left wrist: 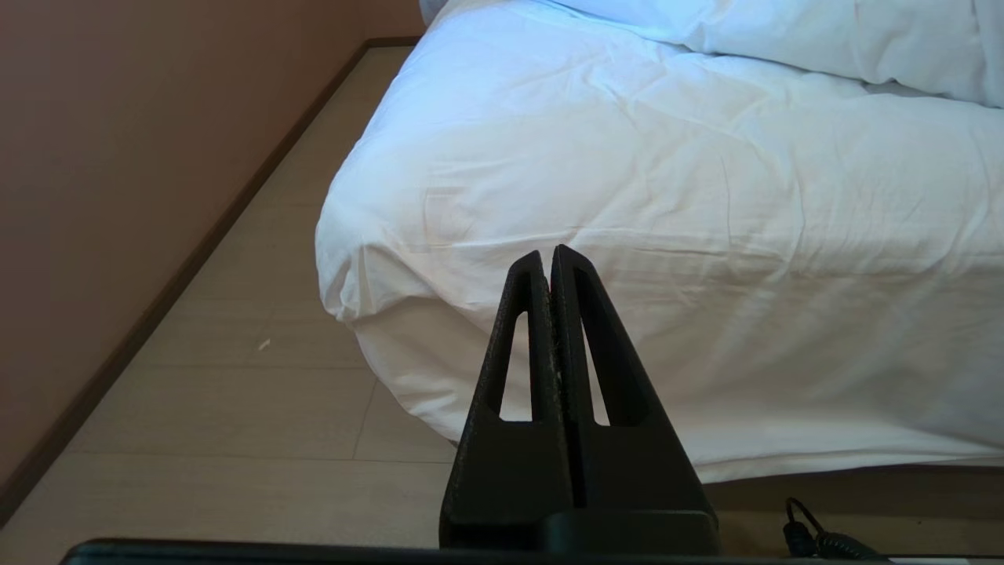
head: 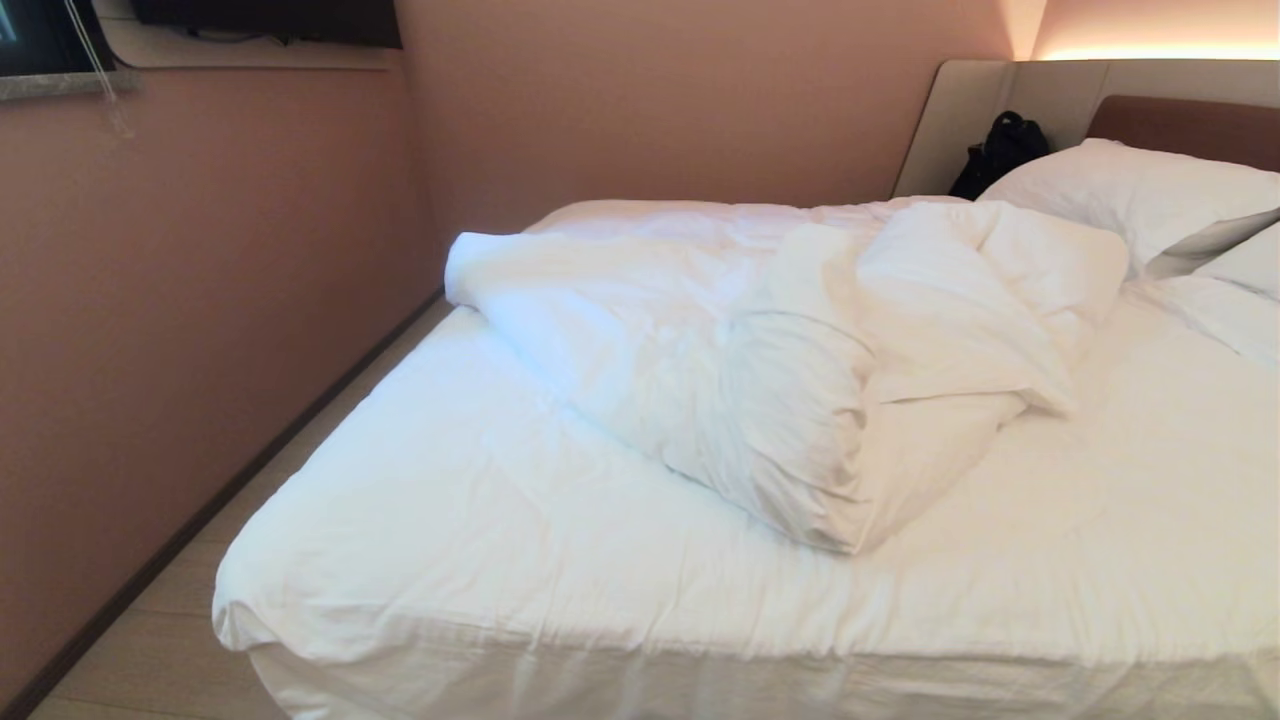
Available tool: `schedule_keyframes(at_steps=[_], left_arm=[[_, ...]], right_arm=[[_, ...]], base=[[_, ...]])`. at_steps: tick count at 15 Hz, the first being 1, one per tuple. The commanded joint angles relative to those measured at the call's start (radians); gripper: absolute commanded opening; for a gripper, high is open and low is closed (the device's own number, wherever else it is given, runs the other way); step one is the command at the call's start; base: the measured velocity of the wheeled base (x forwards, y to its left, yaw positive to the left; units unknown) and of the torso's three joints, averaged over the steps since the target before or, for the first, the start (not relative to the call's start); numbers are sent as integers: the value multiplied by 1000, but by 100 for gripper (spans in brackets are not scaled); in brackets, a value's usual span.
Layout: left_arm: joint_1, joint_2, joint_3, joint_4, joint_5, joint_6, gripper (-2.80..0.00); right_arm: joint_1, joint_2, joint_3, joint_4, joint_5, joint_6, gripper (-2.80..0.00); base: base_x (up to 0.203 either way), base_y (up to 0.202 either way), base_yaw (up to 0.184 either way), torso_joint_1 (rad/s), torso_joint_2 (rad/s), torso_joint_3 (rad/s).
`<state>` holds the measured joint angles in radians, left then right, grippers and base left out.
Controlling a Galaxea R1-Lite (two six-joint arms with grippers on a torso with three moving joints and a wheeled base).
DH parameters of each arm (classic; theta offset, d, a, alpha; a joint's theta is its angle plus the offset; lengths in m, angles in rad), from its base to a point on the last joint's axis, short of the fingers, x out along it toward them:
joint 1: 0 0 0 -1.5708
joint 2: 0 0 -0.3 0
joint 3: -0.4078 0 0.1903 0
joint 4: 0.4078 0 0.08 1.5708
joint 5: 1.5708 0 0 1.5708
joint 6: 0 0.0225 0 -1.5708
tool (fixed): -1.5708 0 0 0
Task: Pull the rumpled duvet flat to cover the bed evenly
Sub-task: Hold the folded corner of the quilt
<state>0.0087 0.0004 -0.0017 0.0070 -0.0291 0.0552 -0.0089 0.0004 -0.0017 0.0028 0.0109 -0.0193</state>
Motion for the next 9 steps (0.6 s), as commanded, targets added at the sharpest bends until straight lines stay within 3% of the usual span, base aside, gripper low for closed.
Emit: schedule_keyframes(at_steps=[1,5,9], left_arm=[[1,0,-2,-1,0,2,-280],[1,12,-132,47,-16,-3,-280],[1,163,-262,84,-66,-21,-280]], right_arm=[[0,1,0,0,0,-1,-280],[0,1,0,0,0,-1,-280],[0,0,2,0,0,-1,-280]], base=[[0,0,0,0,0,0],[0,0,0,0,0,0],[0,0,0,0,0,0]])
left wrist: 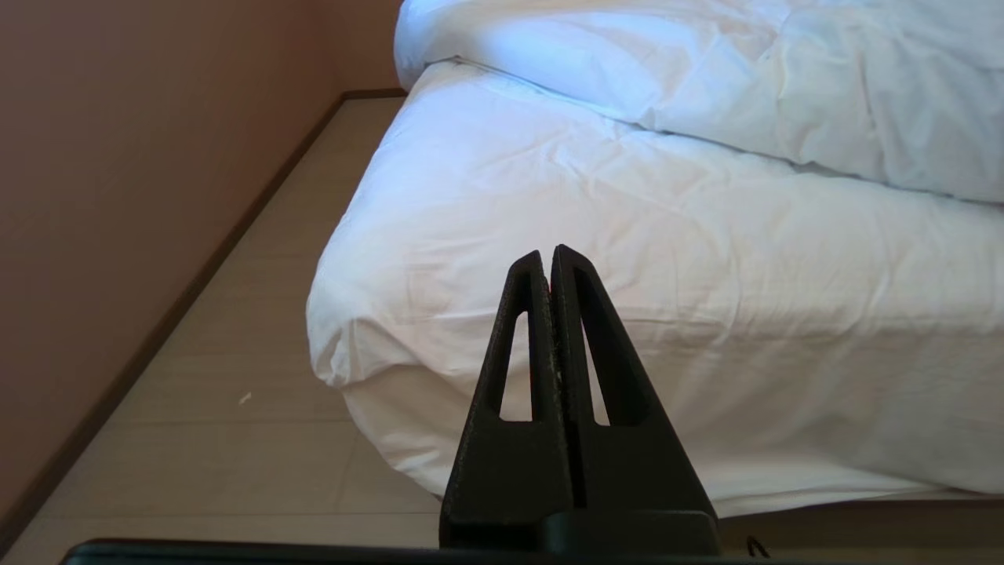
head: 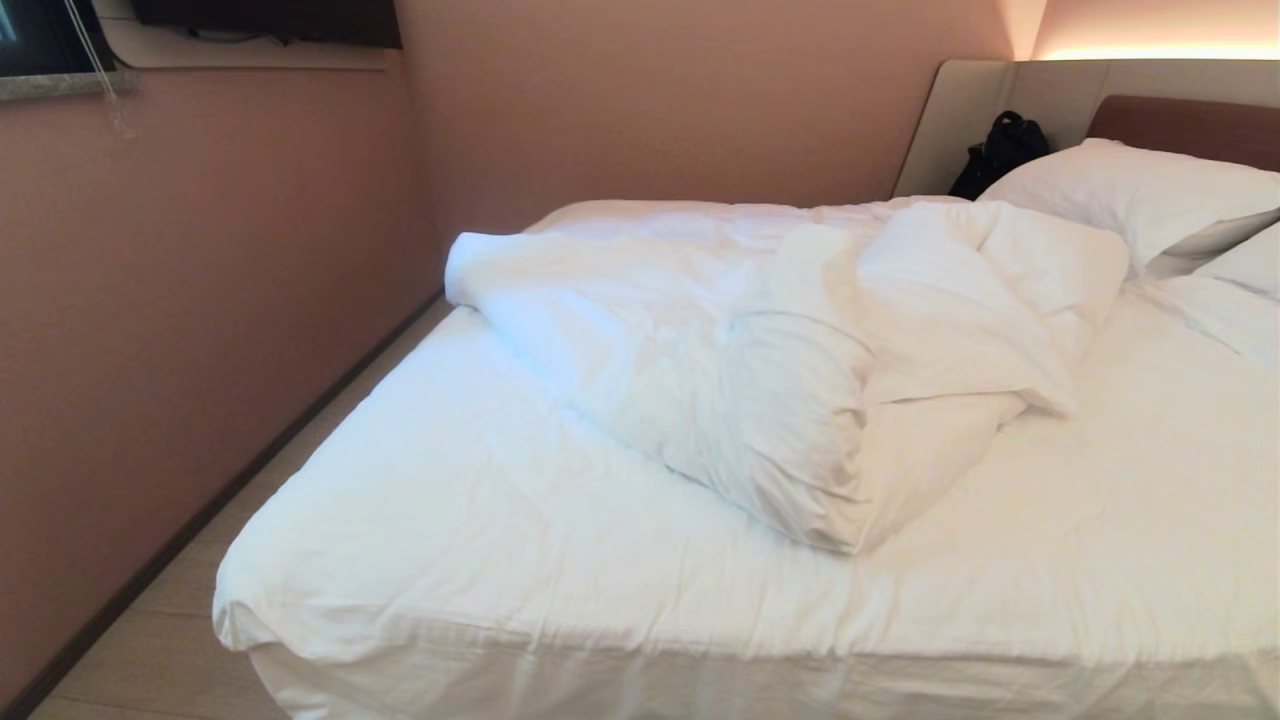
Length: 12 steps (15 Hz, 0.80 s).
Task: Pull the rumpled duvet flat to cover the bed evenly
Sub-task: Hold the folded corner of the quilt
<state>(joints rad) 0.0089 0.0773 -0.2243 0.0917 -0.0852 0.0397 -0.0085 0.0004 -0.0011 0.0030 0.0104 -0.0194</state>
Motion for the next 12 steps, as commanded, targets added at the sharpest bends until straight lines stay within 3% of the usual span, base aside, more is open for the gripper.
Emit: schedule_keyframes(at_steps=[1,8,12], left_arm=[[0,153,-65,-4,-31,-13,-280],[0,742,-217,-267,-235,-52,-280],[-15,926,-341,-334,-344,-83,-280]], right_arm=[[-1,0,0,0,0,-1,-280],[-1,1,0,0,0,-1,-280],[-1,1,0,0,0,-1,-280]], base=[[0,0,0,0,0,0],[0,0,0,0,0,0],[0,0,0,0,0,0]])
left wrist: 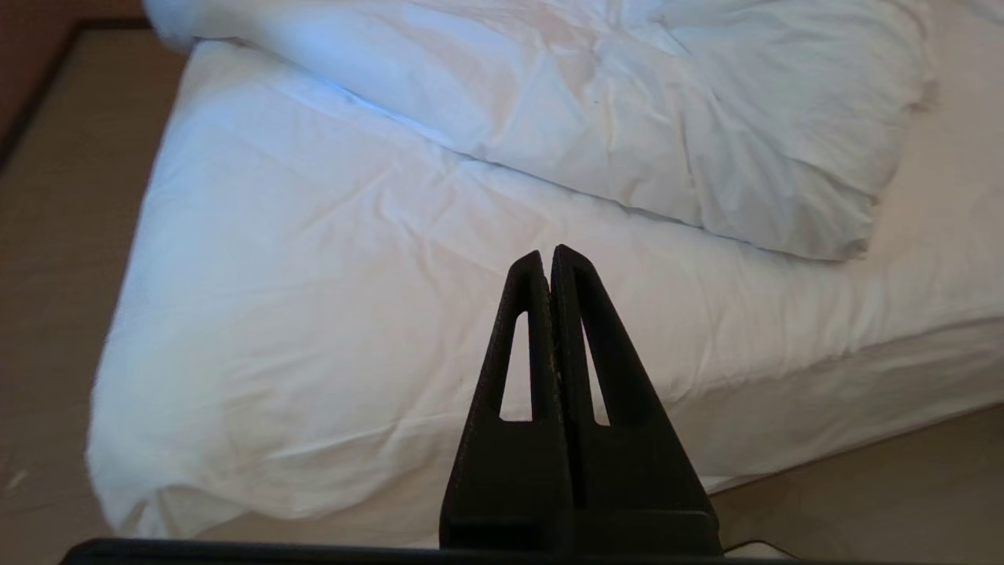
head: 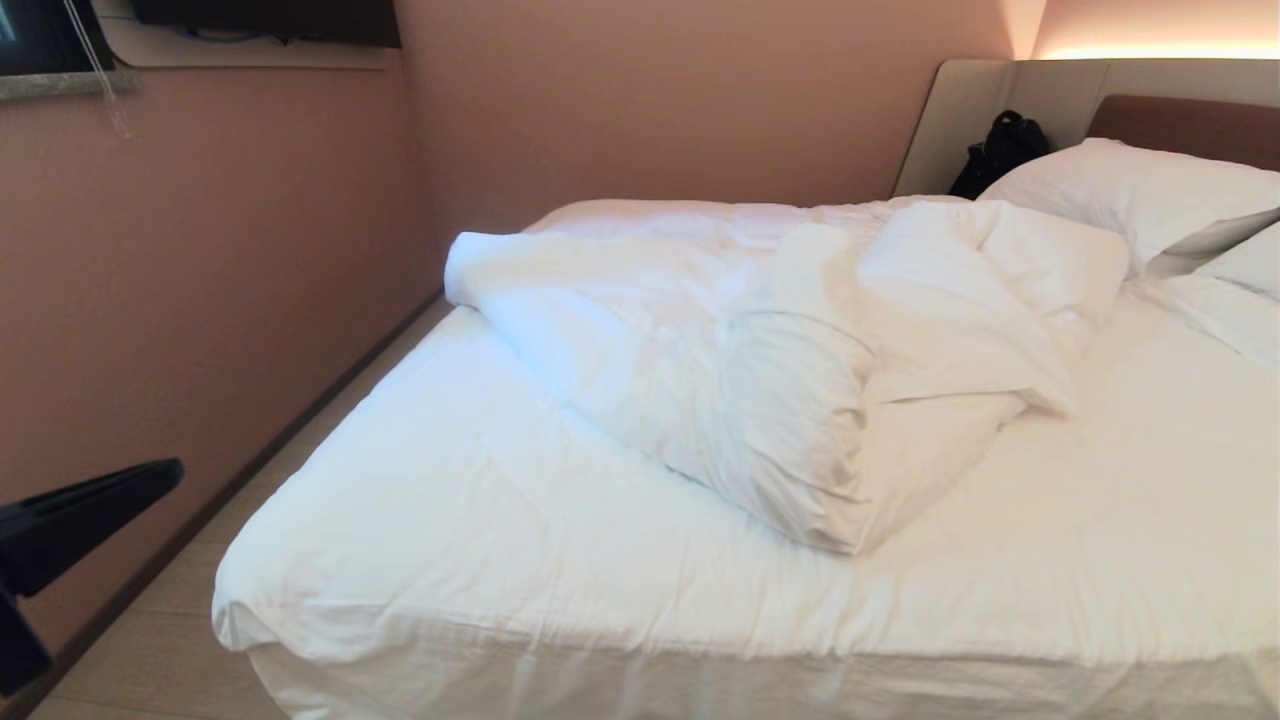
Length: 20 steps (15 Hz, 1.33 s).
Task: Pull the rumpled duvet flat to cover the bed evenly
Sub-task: Hold the folded corner of the quilt
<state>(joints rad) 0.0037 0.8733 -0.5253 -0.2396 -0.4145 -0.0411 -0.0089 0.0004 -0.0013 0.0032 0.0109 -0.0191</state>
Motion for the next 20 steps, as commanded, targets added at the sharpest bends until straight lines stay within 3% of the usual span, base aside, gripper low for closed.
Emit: schedule_keyframes(at_steps=[1,7,11,14,18,20], left_arm=[[-41,202,-81,-4,-28,-6,-280],[-269,449,-278,-4,-40,-5,-280],[-365,577,-384,-6,13,0,-280],[-411,652,-441,-8,78,1,-280],[-579,811,-591,-53,291,0,-280],[-593,822,-606,-61,316,0,-280]], right_arm=[[0,1,0,0,0,-1,-280],[1,1,0,0,0,-1,-280],[1,1,0,0,0,-1,-280],[0,0,0,0,0,-1,-280],[0,0,1,0,0,-1,-280],[0,1,0,0,0,-1,-280]], base=[[0,0,0,0,0,0],[0,0,0,0,0,0],[0,0,0,0,0,0],[0,0,0,0,0,0],[0,0,0,0,0,0],[0,0,0,0,0,0]])
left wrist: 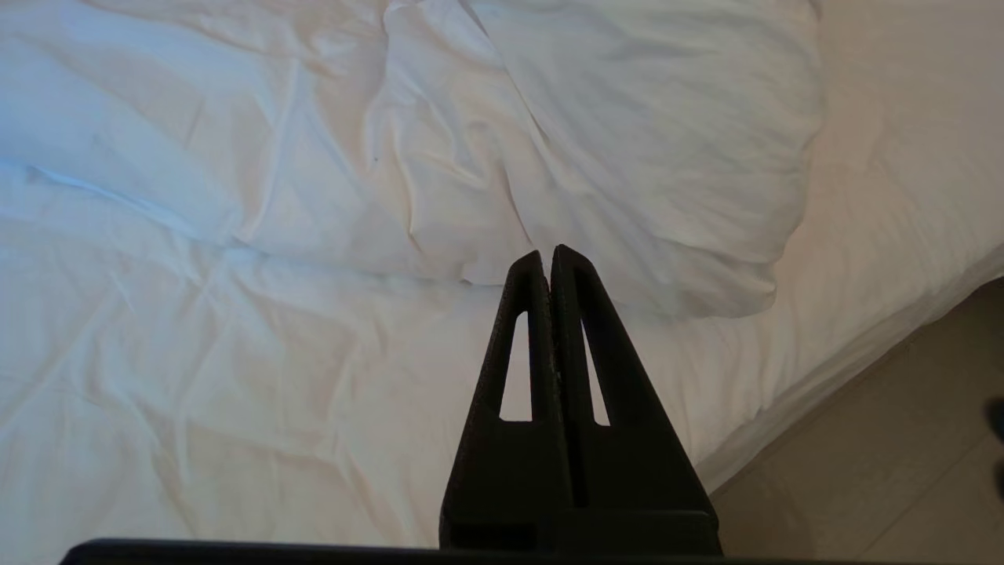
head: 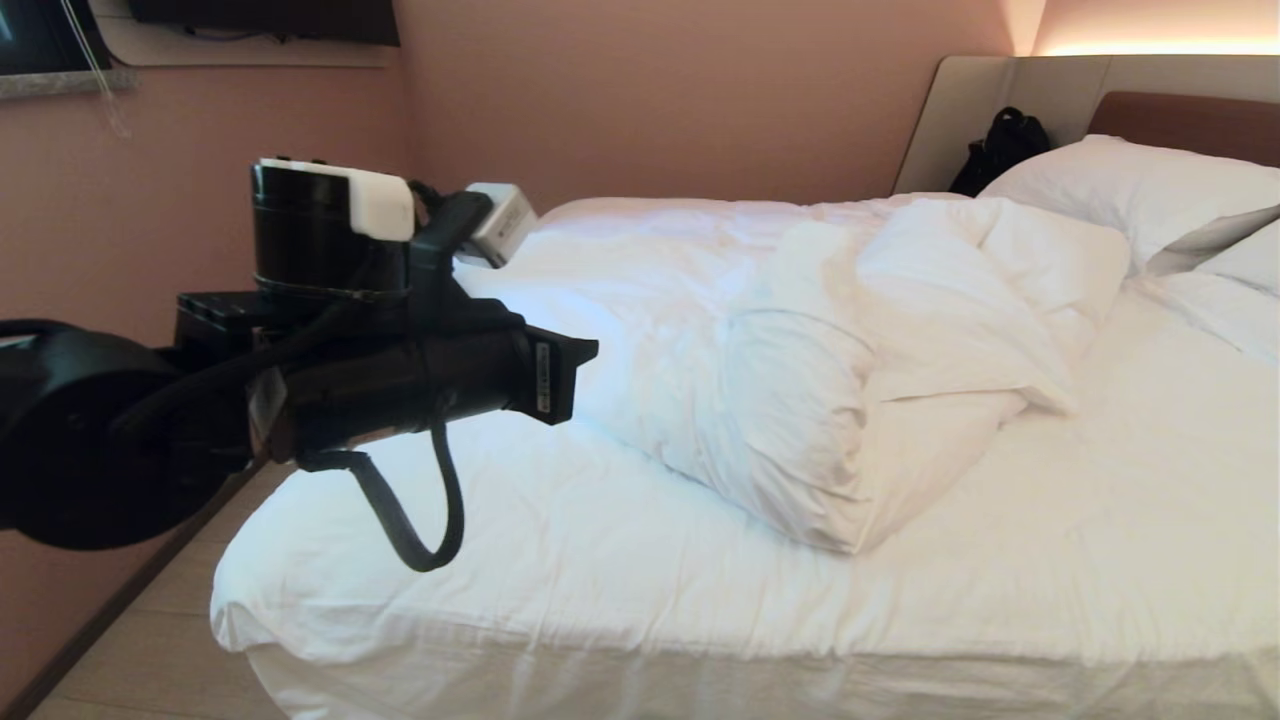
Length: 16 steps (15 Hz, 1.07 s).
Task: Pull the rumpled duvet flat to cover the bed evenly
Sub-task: Hold the folded corner of the quilt
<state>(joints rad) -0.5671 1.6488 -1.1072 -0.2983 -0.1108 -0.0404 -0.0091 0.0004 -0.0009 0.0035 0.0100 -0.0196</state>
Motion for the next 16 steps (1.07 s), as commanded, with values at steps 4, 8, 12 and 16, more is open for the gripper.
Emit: schedule_keyframes(at_steps=[4,8,12,16], left_arm=[[-95,189,-151,-2,62,4,-280],[-135,292,-227,-2,64,15,-280],[-172,343,-290,-2,64,44,-280],[-189,408,-348,-17,61,80,0]], right_arm=[[0,0,-1,0,1,0,-280],[1,0,-1,0,1,0,-280],[1,1,0,0,1,0,-280],[1,1,-1,0,1,0,-280]], base=[[0,0,0,0,0,0],[0,0,0,0,0,0],[0,0,0,0,0,0],[0,0,0,0,0,0]])
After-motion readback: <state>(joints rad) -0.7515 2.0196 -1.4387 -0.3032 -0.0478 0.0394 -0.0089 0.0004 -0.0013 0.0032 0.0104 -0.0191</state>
